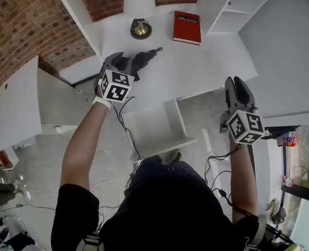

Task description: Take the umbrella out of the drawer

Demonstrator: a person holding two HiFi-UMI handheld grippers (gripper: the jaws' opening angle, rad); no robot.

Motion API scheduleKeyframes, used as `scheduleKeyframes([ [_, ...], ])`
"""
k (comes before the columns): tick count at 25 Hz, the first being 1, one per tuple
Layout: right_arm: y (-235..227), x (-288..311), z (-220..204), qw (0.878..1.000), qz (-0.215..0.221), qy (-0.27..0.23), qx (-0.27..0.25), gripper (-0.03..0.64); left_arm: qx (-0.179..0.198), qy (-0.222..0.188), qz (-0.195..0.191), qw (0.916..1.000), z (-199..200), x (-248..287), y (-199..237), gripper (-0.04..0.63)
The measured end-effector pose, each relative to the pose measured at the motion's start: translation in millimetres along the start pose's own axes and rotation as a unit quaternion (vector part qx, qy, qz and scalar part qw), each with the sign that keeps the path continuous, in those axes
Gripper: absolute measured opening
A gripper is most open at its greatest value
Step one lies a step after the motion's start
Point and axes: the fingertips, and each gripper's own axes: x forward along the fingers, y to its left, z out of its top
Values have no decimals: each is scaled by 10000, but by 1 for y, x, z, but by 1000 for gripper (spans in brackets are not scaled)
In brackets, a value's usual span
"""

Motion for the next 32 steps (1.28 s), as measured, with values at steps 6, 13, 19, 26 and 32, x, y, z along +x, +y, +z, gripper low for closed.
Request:
scheduleKeyframes([
  [6,-4,-9,26,9991,61,-425,53,100,-747,-710,437,9937,45,-74,24,84],
  [13,-1,-26,59,9946,390,-960,-13,44,-1481,-1593,878,9721,106,-169,19,64],
  [19,-9,-53,83,9897,699,-1222,-240,11,-1828,-1959,1236,9555,143,-216,-17,64],
  [26,-40,-91,98,9849,952,-1427,-231,2,-2089,-2114,1548,9422,166,-262,-60,64],
  [32,-57,-114,100,9819,1130,-1489,-288,0,-2142,-2218,1718,9356,182,-295,-93,64],
])
